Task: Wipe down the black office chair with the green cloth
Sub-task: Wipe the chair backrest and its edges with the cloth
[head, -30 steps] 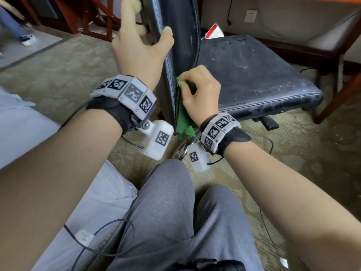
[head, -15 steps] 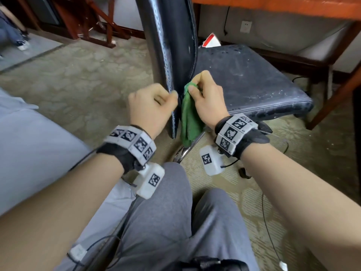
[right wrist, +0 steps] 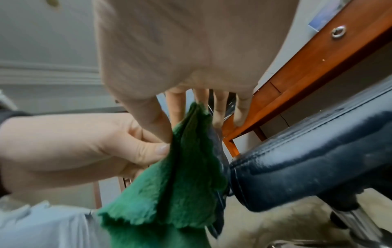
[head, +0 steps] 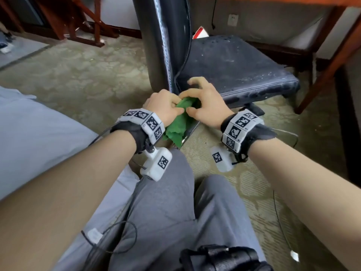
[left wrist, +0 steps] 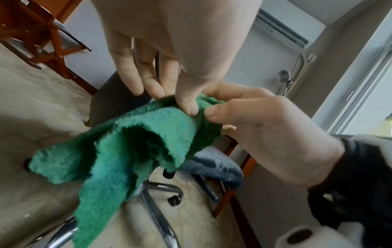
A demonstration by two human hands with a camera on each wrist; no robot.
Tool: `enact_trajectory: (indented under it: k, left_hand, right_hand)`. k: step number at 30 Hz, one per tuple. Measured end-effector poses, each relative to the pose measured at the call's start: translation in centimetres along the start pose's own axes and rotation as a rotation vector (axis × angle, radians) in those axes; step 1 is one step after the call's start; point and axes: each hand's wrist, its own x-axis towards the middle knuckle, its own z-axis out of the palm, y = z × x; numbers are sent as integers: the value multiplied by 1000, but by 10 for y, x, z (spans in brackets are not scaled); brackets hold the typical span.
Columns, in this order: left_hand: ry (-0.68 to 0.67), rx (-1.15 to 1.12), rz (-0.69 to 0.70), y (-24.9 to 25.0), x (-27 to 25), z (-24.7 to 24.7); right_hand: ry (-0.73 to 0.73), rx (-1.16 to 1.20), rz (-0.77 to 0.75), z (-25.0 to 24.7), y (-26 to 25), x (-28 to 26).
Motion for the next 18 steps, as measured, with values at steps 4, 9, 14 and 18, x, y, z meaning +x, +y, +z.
enact_trajectory:
  k: [4,9,14,18]
  left_hand:
    - [-116,-10,-22,-18,-5,23]
    - [-29,-178,-219,-45,6,30]
    - [262,-208,-208,-34,24,-7]
    - [307,-4,-123,-17,38,-24]
  right_hand:
    - [-109,-30,164,28,4,-10]
    - [-114,152,489,61,17,-14]
    - [13,634,848,110,48,-9]
    - [113,961,996,122,48,3]
